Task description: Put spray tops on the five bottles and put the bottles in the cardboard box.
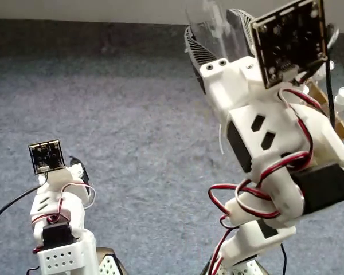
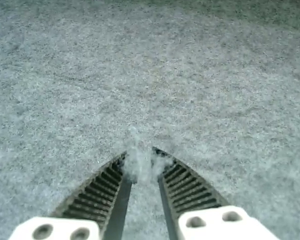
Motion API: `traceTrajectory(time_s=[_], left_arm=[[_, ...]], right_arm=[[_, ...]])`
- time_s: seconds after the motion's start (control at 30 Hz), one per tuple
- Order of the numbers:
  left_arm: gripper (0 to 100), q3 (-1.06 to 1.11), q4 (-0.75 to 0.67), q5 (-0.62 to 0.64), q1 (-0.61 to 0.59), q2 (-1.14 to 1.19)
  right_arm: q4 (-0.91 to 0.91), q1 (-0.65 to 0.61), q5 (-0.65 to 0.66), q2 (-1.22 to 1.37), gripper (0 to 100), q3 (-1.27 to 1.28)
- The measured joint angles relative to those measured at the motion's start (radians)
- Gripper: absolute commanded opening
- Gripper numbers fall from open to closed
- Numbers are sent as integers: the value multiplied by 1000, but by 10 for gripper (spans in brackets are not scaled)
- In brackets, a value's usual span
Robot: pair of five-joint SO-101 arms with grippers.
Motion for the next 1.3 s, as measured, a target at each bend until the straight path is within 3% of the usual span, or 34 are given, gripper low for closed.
traceTrajectory(time_s=[0.3, 0.77, 1.3], left_arm=[[11, 0, 0, 0, 0, 0], [11, 0, 0, 0, 0, 0], [11, 0, 0, 0, 0, 0]], right_arm=[[0, 6, -2, -292, 22, 213], [-2, 11, -2, -634, 23, 1131], [-471, 11, -2, -815, 23, 2119]])
